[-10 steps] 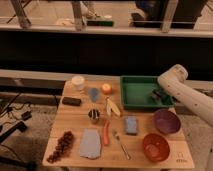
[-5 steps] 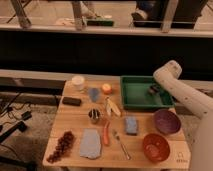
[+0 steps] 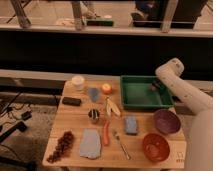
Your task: Wipe tray with brush
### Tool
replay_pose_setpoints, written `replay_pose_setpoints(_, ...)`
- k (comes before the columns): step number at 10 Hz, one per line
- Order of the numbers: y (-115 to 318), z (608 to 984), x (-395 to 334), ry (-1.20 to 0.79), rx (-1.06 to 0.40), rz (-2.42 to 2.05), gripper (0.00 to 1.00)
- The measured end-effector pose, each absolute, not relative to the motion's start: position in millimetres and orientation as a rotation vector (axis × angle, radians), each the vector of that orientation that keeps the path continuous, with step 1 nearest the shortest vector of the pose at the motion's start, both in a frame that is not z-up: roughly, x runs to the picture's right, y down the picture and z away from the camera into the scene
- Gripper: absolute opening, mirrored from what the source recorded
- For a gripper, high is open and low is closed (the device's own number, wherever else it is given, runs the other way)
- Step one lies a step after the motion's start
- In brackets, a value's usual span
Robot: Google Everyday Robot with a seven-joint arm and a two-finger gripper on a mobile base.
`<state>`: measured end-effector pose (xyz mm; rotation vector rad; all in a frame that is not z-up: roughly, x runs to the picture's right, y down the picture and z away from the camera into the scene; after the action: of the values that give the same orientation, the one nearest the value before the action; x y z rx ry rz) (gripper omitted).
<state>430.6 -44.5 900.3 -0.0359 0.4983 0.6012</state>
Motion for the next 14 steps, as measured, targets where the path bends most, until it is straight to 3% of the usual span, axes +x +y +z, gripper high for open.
replay_pose_setpoints(8, -74, 929, 313, 0.336, -0.027, 0.532, 0.18)
replay_pose_setpoints(14, -31, 886, 308, 0.294, -0.072, 0.554, 0.18)
